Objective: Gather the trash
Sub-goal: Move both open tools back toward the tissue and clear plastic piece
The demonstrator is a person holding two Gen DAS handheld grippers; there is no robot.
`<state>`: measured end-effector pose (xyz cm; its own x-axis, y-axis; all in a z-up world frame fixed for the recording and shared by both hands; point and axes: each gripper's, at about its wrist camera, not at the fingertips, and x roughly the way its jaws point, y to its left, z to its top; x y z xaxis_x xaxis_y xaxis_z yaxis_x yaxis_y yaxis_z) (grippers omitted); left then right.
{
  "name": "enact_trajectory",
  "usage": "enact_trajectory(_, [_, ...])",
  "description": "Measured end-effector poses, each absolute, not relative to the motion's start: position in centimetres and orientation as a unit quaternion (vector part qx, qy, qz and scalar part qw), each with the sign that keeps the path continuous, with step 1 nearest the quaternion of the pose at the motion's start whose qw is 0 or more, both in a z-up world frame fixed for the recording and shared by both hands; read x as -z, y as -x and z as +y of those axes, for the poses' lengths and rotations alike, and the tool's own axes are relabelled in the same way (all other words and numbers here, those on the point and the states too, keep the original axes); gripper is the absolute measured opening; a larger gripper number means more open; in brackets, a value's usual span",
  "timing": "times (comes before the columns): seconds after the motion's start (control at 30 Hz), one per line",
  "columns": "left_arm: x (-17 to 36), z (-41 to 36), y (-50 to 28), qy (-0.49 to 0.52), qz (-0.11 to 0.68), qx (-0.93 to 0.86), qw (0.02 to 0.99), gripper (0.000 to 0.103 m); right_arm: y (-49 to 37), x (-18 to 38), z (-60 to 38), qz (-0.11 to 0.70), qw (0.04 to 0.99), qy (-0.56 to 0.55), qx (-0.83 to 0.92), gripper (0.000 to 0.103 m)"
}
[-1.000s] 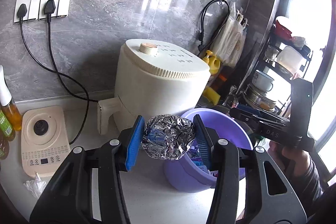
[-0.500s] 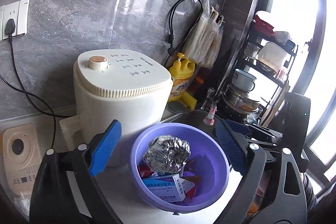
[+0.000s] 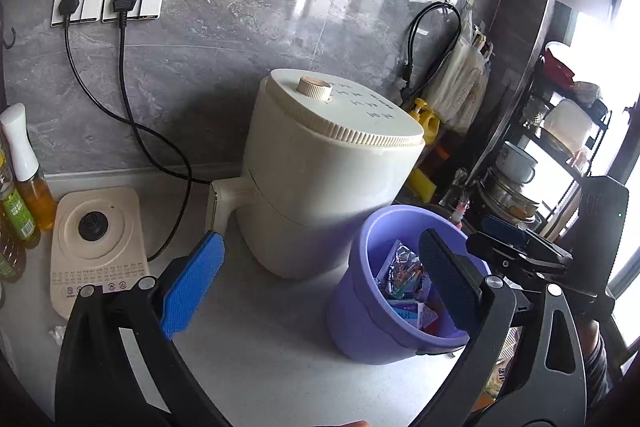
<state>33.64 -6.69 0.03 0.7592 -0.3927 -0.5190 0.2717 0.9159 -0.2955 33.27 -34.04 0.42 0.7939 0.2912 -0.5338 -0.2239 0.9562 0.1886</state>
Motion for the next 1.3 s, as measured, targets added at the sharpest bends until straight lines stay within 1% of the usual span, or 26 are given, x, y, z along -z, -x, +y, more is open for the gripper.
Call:
enact_trajectory(0.07, [0.4,-5.3,-33.0,0.1,0.301,0.16,0.935,0.097,-33.2,-0.4,-32.3,0.29,0.943,-0.045,-0.156,0.085])
enact_trajectory(0.17, [0.8,-3.1,-32.1,0.095,0.304,0.124,0.94,0.097,-33.2,-0.2,-29.6,0.29,0.938,-0.026,-0.19,0.09])
enact_trajectory(0.37, [2.2,1.4,-30.3,0.117,0.311,0.066,0.941,0.097,-33.2,0.4,-24.7,0.306,0.914,-0.019,-0.265,0.09])
enact_trajectory(0.53, [3.8,4.4,-29.0,0.141,0.32,0.027,0.936,0.097,-33.3,1.0,-20.9,0.313,0.901,0.012,-0.301,0.089])
enact_trajectory(0.6, [4.5,5.0,-28.5,0.139,0.324,0.011,0.936,0.097,-33.4,1.6,-19.8,0.321,0.893,0.017,-0.315,0.087])
enact_trajectory(0.67, [5.0,5.5,-27.8,0.137,0.326,0.002,0.935,0.097,-33.4,2.1,-18.6,0.333,0.883,0.022,-0.33,0.081])
enact_trajectory(0.73, [5.6,5.9,-27.0,0.137,0.326,-0.006,0.935,0.097,-33.3,2.7,-17.5,0.344,0.873,0.032,-0.345,0.078])
enact_trajectory(0.9, [7.5,6.5,-24.5,0.134,0.34,-0.02,0.931,0.097,-33.0,4.3,-14.7,0.362,0.849,0.054,-0.381,0.074])
enact_trajectory(1.0, [8.7,6.9,-22.8,0.135,0.352,-0.033,0.926,0.097,-33.0,5.6,-13.4,0.378,0.834,0.061,-0.398,0.069])
enact_trajectory(1.07, [9.3,7.3,-21.7,0.139,0.356,-0.04,0.923,0.097,-33.0,6.6,-12.4,0.39,0.822,0.07,-0.409,0.063])
enact_trajectory(1.13, [9.8,7.7,-20.5,0.142,0.356,-0.046,0.923,0.097,-32.8,7.6,-11.5,0.405,0.807,0.08,-0.422,0.06])
enact_trajectory(1.3, [11.0,8.4,-18.0,0.151,0.359,-0.058,0.919,0.096,-31.6,9.4,-9.1,0.42,0.775,0.115,-0.459,0.057])
